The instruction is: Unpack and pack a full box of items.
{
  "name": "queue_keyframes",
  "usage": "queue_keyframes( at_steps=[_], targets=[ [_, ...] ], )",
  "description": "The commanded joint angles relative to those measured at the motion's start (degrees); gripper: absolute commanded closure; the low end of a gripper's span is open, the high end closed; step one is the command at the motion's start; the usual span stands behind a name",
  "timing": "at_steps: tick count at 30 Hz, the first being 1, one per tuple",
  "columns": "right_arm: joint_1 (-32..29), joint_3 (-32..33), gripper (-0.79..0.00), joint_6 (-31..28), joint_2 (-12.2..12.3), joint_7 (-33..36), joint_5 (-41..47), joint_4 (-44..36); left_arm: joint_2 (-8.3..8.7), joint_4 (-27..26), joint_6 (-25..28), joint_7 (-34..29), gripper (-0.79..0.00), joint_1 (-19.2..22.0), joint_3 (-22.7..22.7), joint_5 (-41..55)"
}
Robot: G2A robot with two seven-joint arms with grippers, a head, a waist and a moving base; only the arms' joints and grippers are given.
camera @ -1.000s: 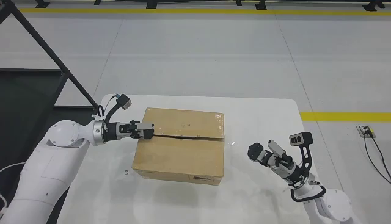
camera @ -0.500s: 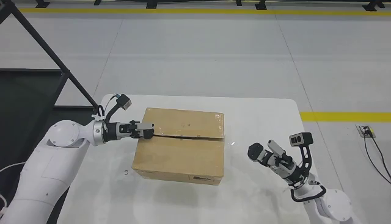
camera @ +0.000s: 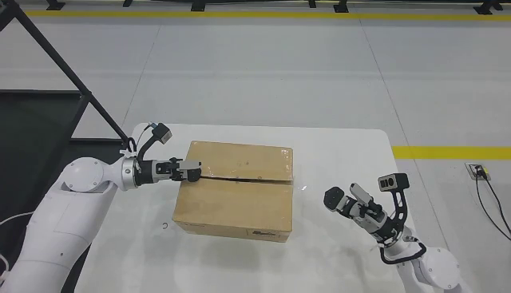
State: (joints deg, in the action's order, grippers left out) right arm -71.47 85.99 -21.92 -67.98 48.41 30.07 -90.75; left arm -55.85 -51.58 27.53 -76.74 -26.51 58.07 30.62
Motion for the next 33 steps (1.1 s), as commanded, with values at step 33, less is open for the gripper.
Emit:
queue_keyframes(
  at_steps=[33],
  targets=[
    [-6.05,-4.04,-0.785,0.57,-2.59,1.49,39.33,5.46,0.00,0.00,0.00,0.00,-0.785,0.00,0.00,0.00]
  ],
)
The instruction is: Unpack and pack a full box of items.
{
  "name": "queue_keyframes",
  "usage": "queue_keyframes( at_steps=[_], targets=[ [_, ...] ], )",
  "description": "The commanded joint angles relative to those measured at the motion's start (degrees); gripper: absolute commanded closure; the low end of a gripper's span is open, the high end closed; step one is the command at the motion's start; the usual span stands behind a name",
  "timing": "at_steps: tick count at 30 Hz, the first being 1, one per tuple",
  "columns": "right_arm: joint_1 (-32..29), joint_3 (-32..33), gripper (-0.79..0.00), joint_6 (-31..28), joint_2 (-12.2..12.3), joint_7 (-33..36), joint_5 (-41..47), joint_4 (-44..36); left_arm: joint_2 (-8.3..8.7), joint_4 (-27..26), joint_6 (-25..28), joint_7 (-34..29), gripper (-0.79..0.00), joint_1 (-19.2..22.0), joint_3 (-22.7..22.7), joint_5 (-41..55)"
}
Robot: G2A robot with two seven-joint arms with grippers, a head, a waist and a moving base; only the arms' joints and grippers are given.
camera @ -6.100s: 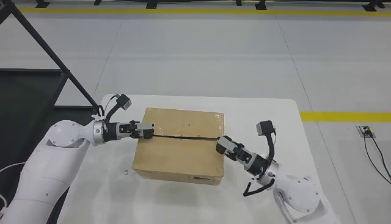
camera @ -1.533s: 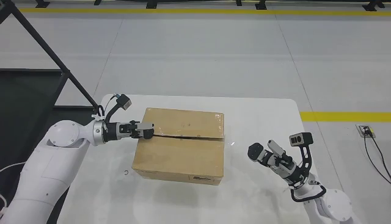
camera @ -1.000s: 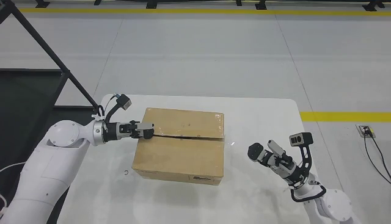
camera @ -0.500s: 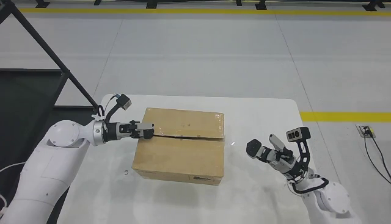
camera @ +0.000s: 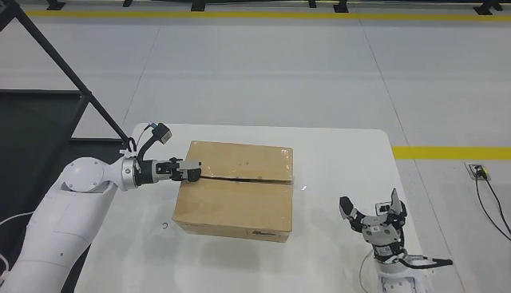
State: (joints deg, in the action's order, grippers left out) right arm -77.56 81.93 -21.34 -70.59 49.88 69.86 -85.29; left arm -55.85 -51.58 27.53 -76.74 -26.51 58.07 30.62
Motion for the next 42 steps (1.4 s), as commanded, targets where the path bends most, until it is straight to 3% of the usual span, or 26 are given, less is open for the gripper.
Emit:
queue_keyframes(
  at_steps=[1,7,10,12,15,19,25,32,38,42],
  targets=[
    [0.04,0.02,-0.785,-0.01,0.02,0.02,-0.46,0.00,0.00,0.00,0.00,0.00,-0.785,0.00,0.00,0.00],
    [0.17,0.72,-0.785,-2.08,0.05,-0.95,-1.71,0.11,0.00,0.00,0.00,0.00,-0.785,0.00,0.00,0.00],
    [-0.05,0.62,-0.785,-11.85,-0.27,-8.40,-12.27,-1.39,0.00,0.00,0.00,0.00,-0.785,0.00,0.00,0.00],
    [-0.23,2.10,-0.785,-20.39,-0.43,-16.15,-24.08,-1.10,0.00,0.00,0.00,0.00,-0.785,0.00,0.00,0.00],
    [0.77,3.04,-0.785,-23.38,-0.81,-27.60,-43.65,-1.15,0.00,0.00,0.00,0.00,-0.785,0.00,0.00,0.00],
    [2.52,2.22,-0.785,-12.29,-1.32,-38.49,-60.21,-2.85,0.00,0.00,0.00,0.00,-0.785,0.00,0.00,0.00],
    [4.63,0.27,-0.785,1.05,-1.58,-35.68,-54.77,-2.69,0.00,0.00,0.00,0.00,-0.785,0.00,0.00,0.00],
    [5.17,0.26,-0.785,2.80,-1.07,-42.80,-77.76,-0.07,0.00,0.00,0.00,0.00,-0.785,0.00,0.00,0.00],
    [5.06,1.11,-0.785,2.41,-0.79,-44.67,-84.39,-0.82,0.00,0.00,0.00,0.00,-0.785,0.00,0.00,0.00],
    [4.82,1.24,-0.785,1.47,-0.84,-45.10,-83.34,-1.23,0.00,0.00,0.00,0.00,-0.785,0.00,0.00,0.00]
  ],
)
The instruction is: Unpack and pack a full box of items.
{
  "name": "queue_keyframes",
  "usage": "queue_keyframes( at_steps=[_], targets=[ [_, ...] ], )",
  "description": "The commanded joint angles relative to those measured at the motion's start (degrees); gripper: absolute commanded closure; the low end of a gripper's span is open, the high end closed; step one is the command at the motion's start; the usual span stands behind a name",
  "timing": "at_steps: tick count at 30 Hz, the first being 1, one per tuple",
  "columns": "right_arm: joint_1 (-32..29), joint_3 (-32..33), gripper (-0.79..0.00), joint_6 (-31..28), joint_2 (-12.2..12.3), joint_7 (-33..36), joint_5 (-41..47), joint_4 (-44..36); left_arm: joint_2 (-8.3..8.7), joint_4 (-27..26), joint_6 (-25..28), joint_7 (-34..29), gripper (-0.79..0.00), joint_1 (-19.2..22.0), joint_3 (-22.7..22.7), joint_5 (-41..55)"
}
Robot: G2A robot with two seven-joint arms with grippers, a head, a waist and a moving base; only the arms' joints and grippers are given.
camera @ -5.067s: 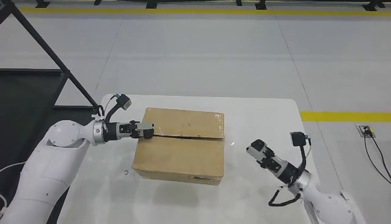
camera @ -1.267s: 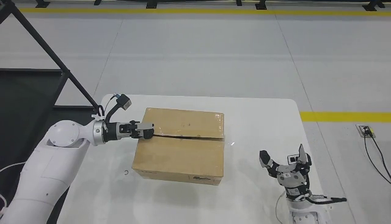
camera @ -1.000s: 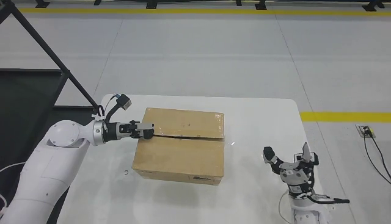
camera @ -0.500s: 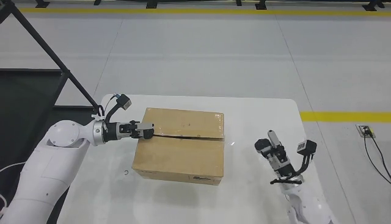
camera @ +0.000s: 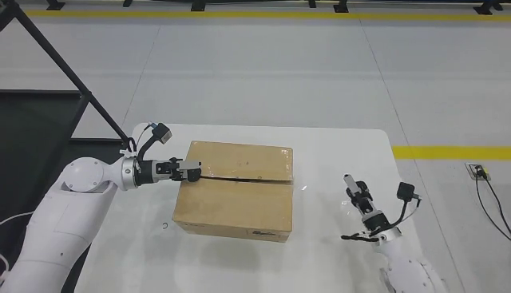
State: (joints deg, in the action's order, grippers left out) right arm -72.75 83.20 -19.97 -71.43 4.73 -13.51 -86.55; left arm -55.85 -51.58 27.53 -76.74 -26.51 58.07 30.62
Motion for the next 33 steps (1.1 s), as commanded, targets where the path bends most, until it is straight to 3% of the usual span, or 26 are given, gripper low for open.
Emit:
queue_keyframes(
  at_steps=[1,8,13,17,21,33],
  targets=[
    [0.02,-0.02,-0.785,0.10,0.00,0.04,0.03,0.02,0.00,0.00,0.00,0.00,-0.785,0.00,0.00,0.00],
    [0.16,-0.42,-0.785,1.27,-0.01,-0.27,-2.15,-0.34,0.00,0.00,0.00,0.00,-0.785,0.00,0.00,0.00],
    [1.82,-4.32,-0.785,12.99,-0.45,-10.68,-23.17,0.33,0.00,0.00,0.00,0.00,-0.785,0.00,0.00,0.00],
    [4.37,-8.90,-0.785,19.78,-0.81,-14.29,-38.55,3.88,0.00,0.00,0.00,0.00,-0.785,0.00,0.00,0.00],
    [7.23,-10.77,-0.785,20.25,-0.75,-11.22,-46.51,7.69,0.00,0.00,0.00,0.00,-0.785,0.00,0.00,0.00],
    [13.93,-15.18,-0.785,13.04,-0.98,-1.90,-55.76,13.91,0.00,0.00,0.00,0.00,-0.785,0.00,0.00,0.00]
  ],
)
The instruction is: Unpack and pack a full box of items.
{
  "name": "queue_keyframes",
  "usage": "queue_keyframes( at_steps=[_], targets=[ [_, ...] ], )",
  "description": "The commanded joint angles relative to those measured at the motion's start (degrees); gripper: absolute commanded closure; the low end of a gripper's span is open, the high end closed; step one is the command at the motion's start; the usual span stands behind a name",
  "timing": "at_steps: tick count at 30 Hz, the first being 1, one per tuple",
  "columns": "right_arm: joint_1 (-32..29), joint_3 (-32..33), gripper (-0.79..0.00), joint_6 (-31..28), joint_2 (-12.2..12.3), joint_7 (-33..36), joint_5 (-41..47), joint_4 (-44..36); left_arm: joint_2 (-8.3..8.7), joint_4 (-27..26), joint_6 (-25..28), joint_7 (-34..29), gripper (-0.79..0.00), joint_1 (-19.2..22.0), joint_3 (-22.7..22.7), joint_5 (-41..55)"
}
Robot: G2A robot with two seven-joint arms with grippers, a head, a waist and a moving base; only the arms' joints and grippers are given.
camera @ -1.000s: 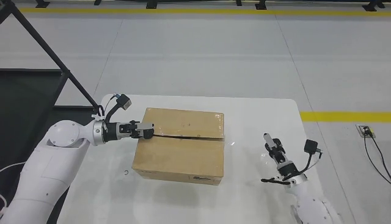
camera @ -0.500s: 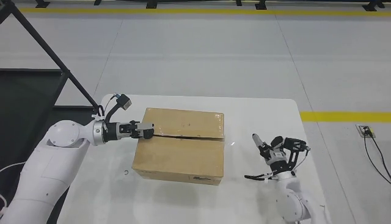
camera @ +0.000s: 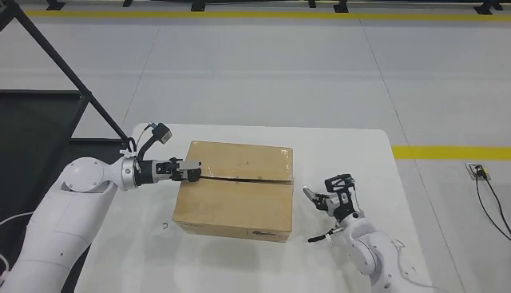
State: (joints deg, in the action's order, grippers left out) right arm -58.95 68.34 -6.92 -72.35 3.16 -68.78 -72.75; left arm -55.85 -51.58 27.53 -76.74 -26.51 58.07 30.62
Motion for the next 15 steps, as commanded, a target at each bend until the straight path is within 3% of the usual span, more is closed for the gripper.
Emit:
queue_keyframes(
  at_steps=[1,8,15],
  targets=[
    [0.13,-0.33,-0.785,-0.02,-0.07,-0.32,-0.49,0.11,0.00,0.00,0.00,0.00,-0.785,0.00,0.00,0.00],
    [0.05,-0.35,-0.785,0.08,-0.06,-0.35,-0.67,0.05,0.00,0.00,0.00,0.00,-0.785,0.00,0.00,0.00],
    [2.21,-3.25,-0.785,3.67,-0.73,1.66,-6.70,1.80,0.00,0.00,0.00,0.00,-0.785,0.00,0.00,0.00]
  ],
)
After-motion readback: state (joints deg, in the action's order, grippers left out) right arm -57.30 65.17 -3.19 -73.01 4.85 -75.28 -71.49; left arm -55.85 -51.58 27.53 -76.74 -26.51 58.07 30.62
